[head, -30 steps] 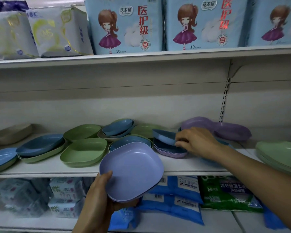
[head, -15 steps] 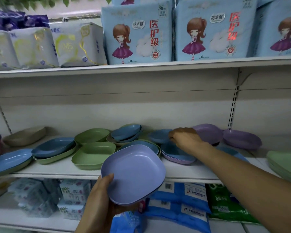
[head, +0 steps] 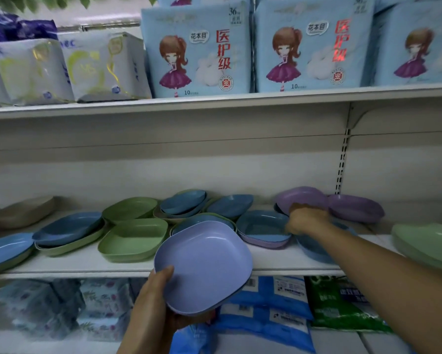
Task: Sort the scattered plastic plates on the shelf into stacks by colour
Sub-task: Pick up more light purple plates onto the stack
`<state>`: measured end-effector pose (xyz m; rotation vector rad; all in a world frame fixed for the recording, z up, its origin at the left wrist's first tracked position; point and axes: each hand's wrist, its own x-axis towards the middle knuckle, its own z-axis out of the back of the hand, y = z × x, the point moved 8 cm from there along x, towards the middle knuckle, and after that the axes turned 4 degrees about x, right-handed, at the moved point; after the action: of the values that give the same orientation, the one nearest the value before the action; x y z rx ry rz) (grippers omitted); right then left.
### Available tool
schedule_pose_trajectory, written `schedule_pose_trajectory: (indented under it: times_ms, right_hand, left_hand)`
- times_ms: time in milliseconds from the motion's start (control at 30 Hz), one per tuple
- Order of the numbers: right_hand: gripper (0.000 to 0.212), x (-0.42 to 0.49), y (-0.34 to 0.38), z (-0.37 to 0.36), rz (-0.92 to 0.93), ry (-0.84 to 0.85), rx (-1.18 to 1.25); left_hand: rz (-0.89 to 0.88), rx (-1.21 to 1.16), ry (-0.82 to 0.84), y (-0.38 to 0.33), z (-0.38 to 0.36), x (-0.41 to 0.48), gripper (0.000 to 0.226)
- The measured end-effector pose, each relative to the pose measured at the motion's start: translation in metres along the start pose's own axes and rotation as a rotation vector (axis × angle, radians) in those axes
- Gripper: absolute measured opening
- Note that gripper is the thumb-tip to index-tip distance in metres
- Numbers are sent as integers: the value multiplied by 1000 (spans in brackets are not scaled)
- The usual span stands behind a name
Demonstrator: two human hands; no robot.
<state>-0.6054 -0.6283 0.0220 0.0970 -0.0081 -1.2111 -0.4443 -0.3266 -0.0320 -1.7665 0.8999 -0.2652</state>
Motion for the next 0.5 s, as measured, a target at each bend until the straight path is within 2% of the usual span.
schedule_pose_trajectory:
  times_ms: [100, 167, 333, 433, 500]
  right_hand:
    - [10, 1, 3, 9, 2, -43, 8]
    - [6, 0, 6, 18, 19, -77, -32]
    - [27, -2, 16, 33, 81, -175, -139]
    - [34, -1, 11, 37, 63, -159, -70]
    - [28, 4, 0, 41, 20, -148, 46]
  left_hand:
    - [-3, 3, -22, -1, 8, 1, 28]
    - [1, 9, -44, 1, 13, 1, 29]
    - [18, 26, -46, 6, 17, 1, 30]
    - [23, 27, -45, 5, 19, 0, 29]
    - [17, 23, -44, 3, 20, -1, 30]
